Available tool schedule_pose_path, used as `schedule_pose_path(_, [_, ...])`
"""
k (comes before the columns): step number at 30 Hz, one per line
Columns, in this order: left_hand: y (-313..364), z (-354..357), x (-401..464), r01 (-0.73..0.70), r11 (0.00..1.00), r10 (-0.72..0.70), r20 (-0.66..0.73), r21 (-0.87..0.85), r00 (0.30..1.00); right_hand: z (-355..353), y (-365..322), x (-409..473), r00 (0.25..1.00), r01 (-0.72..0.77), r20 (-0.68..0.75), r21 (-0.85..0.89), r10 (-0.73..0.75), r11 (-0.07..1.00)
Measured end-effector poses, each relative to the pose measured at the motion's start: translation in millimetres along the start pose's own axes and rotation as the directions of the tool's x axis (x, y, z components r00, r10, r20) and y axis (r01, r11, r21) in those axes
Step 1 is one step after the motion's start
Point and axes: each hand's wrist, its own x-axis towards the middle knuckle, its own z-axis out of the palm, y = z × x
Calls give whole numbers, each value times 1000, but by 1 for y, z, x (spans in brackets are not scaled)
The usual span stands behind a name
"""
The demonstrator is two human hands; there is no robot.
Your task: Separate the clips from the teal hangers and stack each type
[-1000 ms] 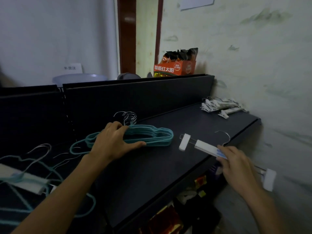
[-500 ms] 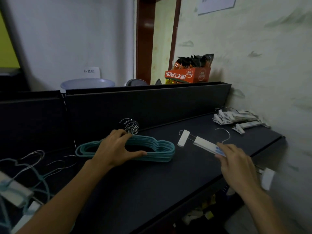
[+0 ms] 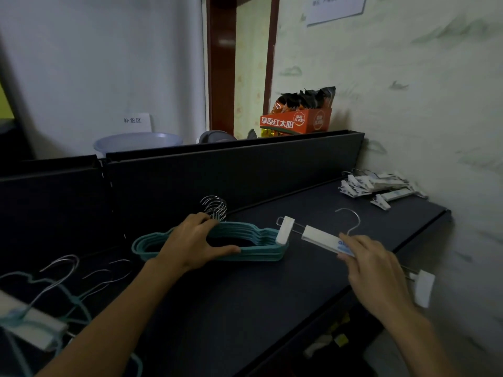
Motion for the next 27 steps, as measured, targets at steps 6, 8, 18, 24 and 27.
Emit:
schedule_pose_path(6, [1,2,-2,-4,996,4,0,93,1000,-4,-22,-19,1000,-31,-5,-14,31,999])
schedule_pose_path(8, [4,4,-5,12,994,-13,3,104,1000,-5,-26,-27,999,-33,-12,-18,33,999])
schedule_pose_path(18, [65,14,-4,-198,979,201,-66,47,977,-26,9,-62,991,-122,-49,1,121,993])
schedule_pose_path(24, [145,35,8,-307,951,309,-56,40,949,-45,75,-83,982,-187,-39,-10,186,982])
schedule_pose_path(27, [196,52,16,-335,942,335,-21,11,942,-63,122,-93,975,-217,-60,-37,215,975])
